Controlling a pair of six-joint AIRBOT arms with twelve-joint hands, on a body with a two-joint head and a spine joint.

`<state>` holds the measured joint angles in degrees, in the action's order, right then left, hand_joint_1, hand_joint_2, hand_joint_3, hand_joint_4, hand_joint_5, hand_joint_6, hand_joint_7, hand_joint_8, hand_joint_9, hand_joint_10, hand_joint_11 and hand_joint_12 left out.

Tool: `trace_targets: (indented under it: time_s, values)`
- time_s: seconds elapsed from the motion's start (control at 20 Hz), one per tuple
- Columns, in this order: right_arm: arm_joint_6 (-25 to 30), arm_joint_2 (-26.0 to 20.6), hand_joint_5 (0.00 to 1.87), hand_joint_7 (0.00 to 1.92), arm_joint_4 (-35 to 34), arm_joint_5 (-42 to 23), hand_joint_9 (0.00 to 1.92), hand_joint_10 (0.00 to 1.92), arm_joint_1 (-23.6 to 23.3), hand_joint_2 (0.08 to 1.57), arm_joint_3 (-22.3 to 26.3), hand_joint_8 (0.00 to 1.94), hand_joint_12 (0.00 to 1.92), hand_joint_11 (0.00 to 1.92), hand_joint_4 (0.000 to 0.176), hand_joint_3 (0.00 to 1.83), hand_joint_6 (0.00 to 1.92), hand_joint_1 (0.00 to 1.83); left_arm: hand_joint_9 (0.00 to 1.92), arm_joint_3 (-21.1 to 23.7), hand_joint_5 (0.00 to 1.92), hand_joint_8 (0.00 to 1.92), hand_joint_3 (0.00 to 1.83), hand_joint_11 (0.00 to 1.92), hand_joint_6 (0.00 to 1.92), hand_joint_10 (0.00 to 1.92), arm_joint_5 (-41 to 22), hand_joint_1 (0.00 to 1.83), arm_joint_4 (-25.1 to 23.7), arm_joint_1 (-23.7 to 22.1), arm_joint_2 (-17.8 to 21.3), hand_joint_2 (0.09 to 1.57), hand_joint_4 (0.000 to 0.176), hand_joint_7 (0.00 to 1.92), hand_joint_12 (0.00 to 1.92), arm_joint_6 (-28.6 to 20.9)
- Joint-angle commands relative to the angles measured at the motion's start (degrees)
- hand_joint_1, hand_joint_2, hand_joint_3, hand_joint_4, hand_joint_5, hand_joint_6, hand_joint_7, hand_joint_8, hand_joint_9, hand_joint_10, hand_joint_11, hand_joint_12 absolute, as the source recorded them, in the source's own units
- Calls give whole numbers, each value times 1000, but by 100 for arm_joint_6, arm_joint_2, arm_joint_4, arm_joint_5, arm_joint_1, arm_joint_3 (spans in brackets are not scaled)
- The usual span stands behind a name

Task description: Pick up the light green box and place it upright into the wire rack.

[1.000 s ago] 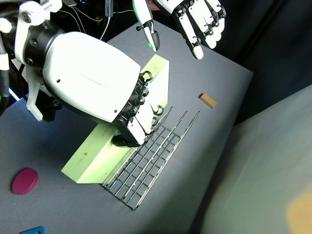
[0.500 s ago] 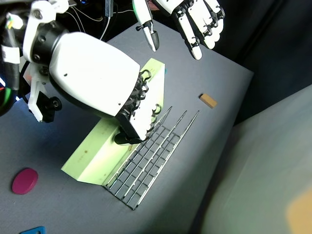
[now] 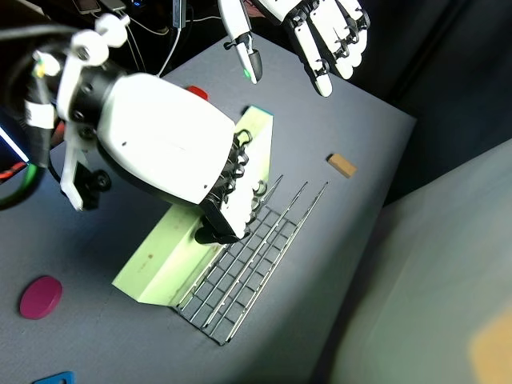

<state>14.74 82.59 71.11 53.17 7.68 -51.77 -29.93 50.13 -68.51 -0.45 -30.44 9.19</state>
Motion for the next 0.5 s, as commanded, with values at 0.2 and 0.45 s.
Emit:
trace_targets:
  time_s: [0.2,0.45]
  values:
    - [-314,98,799,893,499,48,787,1465,-58,1176,-18,1169,1469,727,0,0,1078,1358,247,-11,386,0,0,27,2,0,-89,345,-424,-81,10,1158,85,265,688,144]
    - [-334,180,822,892,498,59,800,1454,43,1170,-84,1160,1471,743,0,0,1054,1359,247,-19,385,1,0,24,1,0,-89,345,-421,-81,10,1158,85,266,688,144]
